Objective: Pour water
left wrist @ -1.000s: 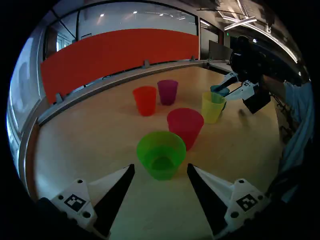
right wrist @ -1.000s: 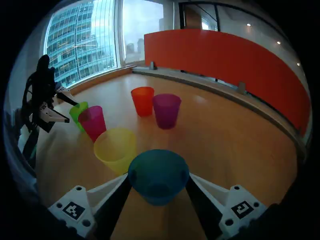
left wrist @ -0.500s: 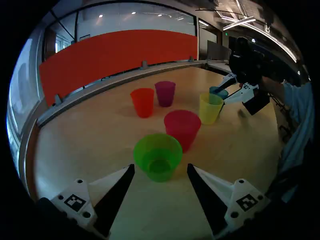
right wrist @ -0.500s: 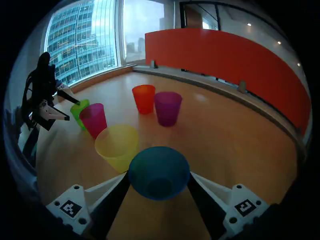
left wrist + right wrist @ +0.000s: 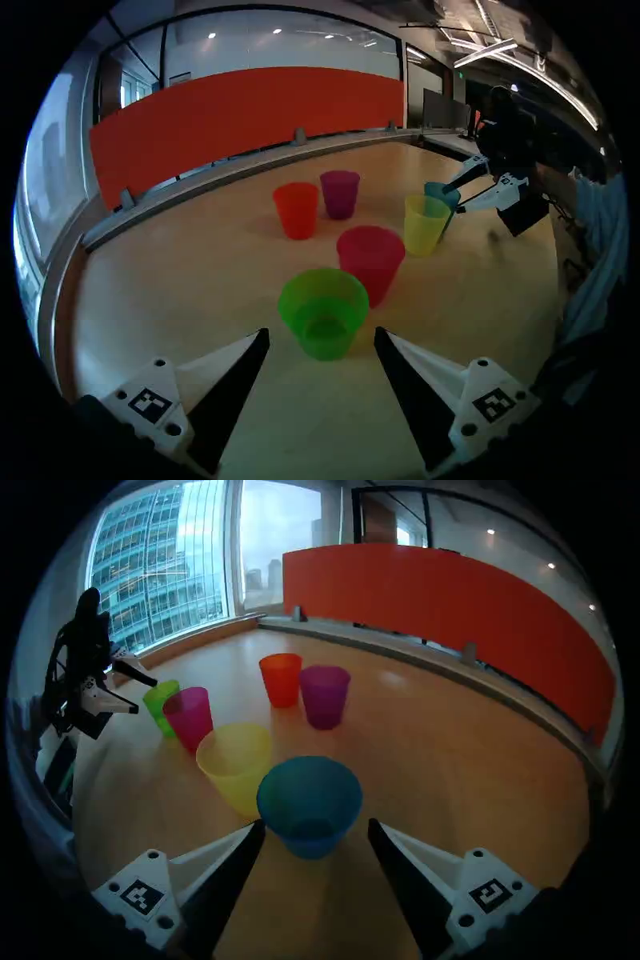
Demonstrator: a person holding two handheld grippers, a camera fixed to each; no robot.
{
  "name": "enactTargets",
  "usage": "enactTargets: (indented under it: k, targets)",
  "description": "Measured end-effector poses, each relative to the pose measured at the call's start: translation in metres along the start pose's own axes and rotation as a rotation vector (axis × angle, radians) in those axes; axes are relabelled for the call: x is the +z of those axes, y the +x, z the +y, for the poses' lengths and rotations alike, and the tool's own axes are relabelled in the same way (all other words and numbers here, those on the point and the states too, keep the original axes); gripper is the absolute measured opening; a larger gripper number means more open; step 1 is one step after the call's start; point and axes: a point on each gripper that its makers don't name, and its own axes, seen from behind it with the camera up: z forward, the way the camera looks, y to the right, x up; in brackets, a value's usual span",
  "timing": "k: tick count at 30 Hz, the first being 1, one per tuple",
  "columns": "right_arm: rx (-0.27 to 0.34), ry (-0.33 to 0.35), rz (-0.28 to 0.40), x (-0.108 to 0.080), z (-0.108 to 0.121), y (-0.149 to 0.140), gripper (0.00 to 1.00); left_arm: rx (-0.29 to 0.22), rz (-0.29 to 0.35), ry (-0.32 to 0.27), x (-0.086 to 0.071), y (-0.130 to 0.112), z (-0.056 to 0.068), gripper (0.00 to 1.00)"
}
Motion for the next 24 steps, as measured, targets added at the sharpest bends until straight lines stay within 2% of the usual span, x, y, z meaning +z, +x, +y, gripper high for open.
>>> enactTargets:
  k: [15, 21, 24]
  targets:
    - [-0.009, -0.056, 0.023, -0.035, 0.003, -0.012, 1.00, -0.052, 0.071, 0.084, -0.037, 0.013, -0.021, 0.98]
    - [0.004, -0.081, 0.075, -0.049, 0.003, 0.000, 1.00, -0.072, 0.108, 0.119, -0.048, 0.019, -0.029, 0.98]
    - [0.011, -0.095, 0.107, -0.058, 0.003, 0.008, 1.00, -0.085, 0.134, 0.150, -0.056, 0.026, -0.036, 0.98]
